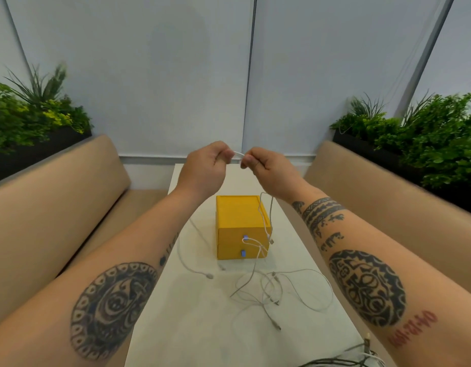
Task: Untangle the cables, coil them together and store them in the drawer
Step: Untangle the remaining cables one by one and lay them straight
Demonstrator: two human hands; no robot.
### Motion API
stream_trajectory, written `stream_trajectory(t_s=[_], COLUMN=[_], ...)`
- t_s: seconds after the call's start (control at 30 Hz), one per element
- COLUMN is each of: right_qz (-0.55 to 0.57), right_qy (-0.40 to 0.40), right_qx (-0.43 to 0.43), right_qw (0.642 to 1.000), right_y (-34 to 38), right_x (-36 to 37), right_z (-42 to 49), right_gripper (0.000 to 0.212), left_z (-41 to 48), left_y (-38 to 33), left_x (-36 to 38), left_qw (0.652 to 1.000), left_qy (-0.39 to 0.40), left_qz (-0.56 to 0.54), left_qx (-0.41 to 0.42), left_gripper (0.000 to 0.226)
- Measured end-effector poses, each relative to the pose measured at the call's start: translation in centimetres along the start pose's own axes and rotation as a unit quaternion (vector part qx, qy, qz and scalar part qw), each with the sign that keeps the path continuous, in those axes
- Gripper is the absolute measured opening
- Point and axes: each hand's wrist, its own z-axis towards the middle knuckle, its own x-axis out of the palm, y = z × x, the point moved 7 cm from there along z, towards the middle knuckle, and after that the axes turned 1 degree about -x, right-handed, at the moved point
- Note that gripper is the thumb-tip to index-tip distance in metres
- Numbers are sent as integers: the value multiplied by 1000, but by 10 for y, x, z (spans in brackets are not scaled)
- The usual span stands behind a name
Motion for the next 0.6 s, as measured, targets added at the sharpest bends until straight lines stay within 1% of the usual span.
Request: stream_trajectory(t_s=[0.1, 0.27, 0.3, 0.37, 0.43, 0.5, 0.6], right_qz=[-6, 1, -10, -44, -69, -75, -40], right_qy=[25, 49, 58, 71, 66, 59, 25], right_qx=[32, 65, 73, 94, 116, 133, 149], right_qw=[999, 997, 996, 992, 989, 987, 988], right_y=[-29, -54, -60, -79, -102, -114, -112], right_x=[12, 20, 19, 17, 13, 12, 13], right_z=[-16, -35, -38, -46, -55, -59, -55], right_gripper=[27, 26, 26, 25, 24, 25, 27], left_z=[1, -12, -14, -15, -16, -19, -29], left_y=[16, 43, 52, 72, 93, 109, 127], left_x=[-9, -13, -16, -29, -43, -47, -38], left_qw=[998, 994, 992, 981, 970, 966, 965], left_qy=[-49, -77, -85, -127, -157, -144, -97], left_qz=[6, 19, 13, 1, 10, 22, 34], left_qx=[-29, -79, -96, -143, -188, -212, -240], left_gripper=[22, 22, 22, 21, 24, 24, 23])
